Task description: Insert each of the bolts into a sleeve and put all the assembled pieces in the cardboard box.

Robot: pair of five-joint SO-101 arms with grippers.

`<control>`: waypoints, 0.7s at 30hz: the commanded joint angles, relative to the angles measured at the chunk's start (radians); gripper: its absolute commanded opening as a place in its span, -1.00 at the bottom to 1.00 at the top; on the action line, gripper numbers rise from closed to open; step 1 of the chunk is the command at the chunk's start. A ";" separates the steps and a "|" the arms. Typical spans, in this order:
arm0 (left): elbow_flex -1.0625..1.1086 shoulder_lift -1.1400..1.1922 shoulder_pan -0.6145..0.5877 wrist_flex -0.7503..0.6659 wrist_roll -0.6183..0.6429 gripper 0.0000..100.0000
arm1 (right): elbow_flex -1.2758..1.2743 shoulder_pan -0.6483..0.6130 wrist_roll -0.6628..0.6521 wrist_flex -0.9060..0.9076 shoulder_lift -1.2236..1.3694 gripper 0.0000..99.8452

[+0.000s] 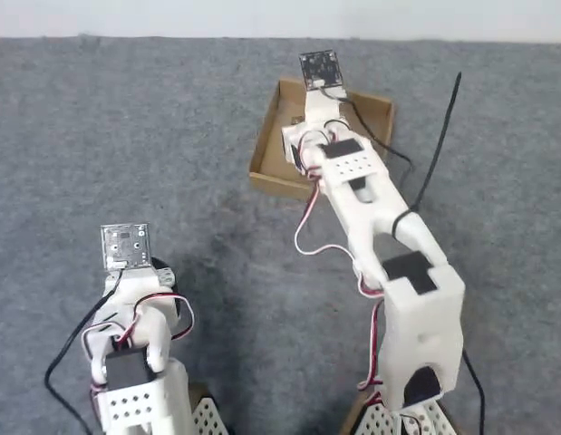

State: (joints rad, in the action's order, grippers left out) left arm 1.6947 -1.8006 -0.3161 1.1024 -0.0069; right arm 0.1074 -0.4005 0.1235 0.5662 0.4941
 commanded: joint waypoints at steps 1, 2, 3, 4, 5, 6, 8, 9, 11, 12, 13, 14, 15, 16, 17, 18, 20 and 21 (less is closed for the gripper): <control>-0.010 -0.017 0.006 -0.002 -0.008 -0.98 | 0.169 0.002 0.025 0.097 0.021 -0.98; -0.010 -0.017 0.006 -0.002 -0.008 -0.98 | 0.192 0.002 0.026 0.119 0.041 -0.98; -0.010 -0.017 0.006 -0.002 -0.008 -0.98 | 0.210 0.002 0.026 0.136 0.061 -0.98; -0.010 -0.017 0.006 -0.002 -0.008 -0.98 | 0.226 0.004 0.026 0.148 0.074 -0.97; -0.010 -0.017 0.006 -0.002 -0.008 -0.98 | 0.236 0.010 0.026 0.156 0.087 -0.94; -0.010 -0.017 0.006 -0.002 -0.008 -0.98 | 0.245 0.016 0.028 0.162 0.097 -0.89; -0.010 -0.017 0.006 -0.002 -0.008 -0.98 | 0.252 0.024 0.028 0.160 0.105 -0.77; -0.010 -0.017 0.006 -0.002 -0.008 -0.98 | 0.252 0.025 0.028 0.160 0.105 -0.72; -0.010 -0.017 0.006 -0.002 -0.008 -0.98 | 0.252 0.025 0.028 0.160 0.104 -0.70; -0.010 -0.017 0.006 -0.003 -0.008 -0.98 | 0.253 0.025 0.028 0.160 0.102 -0.71; -0.010 -0.017 0.006 -0.003 -0.008 -0.98 | 0.253 0.025 0.028 0.160 0.097 -0.73; -0.010 -0.017 0.006 -0.003 -0.008 -0.98 | 0.253 0.025 0.028 0.160 0.084 -0.77; -0.010 -0.017 0.006 -0.003 -0.008 -0.98 | 0.252 0.024 0.029 0.160 0.068 -0.81; -0.010 -0.017 0.006 -0.003 -0.009 -0.98 | 0.250 0.024 0.029 0.162 0.051 -0.86; -0.010 -0.017 0.006 -0.003 -0.009 -0.98 | 0.249 0.024 0.029 0.166 0.033 -0.92; -0.010 -0.017 0.006 -0.003 -0.009 -0.98 | 0.249 0.024 0.029 0.185 0.012 -0.98; -0.010 -0.017 0.006 -0.003 -0.009 -0.98 | 0.249 0.024 0.029 0.249 -0.035 -0.97; -0.010 -0.017 0.006 -0.003 -0.009 -0.98 | 0.249 0.024 0.029 0.288 -0.058 -0.96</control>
State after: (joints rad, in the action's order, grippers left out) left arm 1.6947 -1.8006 -0.3161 1.1024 -0.0069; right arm 0.3023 -0.3913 0.1419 0.7825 0.5831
